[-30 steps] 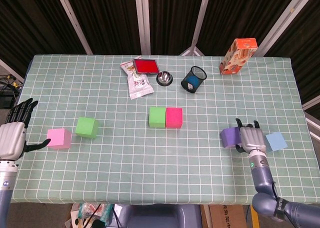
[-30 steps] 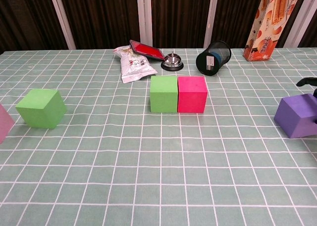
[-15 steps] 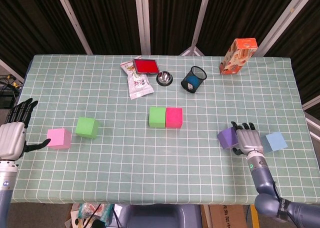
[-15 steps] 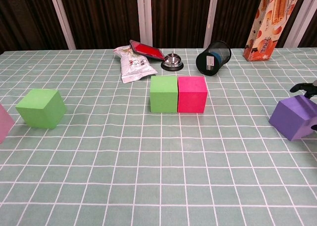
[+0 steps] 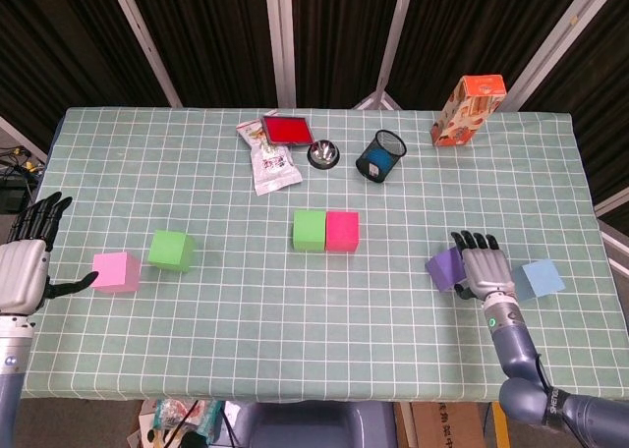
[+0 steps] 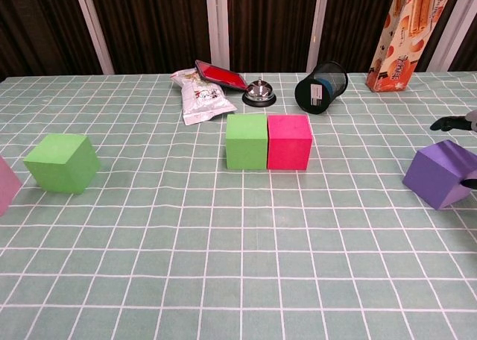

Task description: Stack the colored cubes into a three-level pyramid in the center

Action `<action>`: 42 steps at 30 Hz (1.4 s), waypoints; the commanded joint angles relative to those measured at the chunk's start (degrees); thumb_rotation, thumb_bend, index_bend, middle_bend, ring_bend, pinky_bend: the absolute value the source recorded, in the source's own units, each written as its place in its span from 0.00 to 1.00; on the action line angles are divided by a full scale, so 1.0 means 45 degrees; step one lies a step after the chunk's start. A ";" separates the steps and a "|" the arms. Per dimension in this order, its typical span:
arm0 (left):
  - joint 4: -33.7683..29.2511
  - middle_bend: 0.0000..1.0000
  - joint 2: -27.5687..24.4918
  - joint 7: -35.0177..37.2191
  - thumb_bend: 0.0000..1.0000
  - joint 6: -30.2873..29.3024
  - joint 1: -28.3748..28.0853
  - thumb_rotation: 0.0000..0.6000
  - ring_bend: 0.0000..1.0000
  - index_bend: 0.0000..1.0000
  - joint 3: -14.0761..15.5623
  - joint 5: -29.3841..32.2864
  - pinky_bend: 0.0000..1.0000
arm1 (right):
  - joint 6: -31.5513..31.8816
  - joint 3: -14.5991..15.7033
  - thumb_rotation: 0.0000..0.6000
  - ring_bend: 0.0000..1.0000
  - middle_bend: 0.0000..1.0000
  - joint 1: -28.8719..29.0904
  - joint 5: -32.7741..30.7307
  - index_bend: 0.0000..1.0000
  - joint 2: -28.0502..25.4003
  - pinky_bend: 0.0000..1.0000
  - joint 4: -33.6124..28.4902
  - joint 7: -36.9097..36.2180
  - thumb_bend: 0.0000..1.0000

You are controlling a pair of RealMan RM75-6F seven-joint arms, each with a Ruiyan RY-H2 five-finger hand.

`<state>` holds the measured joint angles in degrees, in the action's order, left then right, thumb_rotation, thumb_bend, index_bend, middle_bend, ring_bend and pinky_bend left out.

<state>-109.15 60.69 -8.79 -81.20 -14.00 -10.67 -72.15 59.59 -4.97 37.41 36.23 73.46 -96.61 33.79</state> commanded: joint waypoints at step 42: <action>0.0350 0.00 0.0406 -0.0390 0.09 -0.0236 0.0010 1.00 0.00 0.00 0.0167 -0.0392 0.01 | 0.1190 -0.1958 1.00 0.24 0.40 0.1976 -0.3492 0.00 0.1343 0.00 -0.0565 0.1809 0.34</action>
<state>-107.58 62.51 -10.53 -82.28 -13.96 -9.93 -73.92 64.17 -11.93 43.98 24.00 77.86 -99.22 39.50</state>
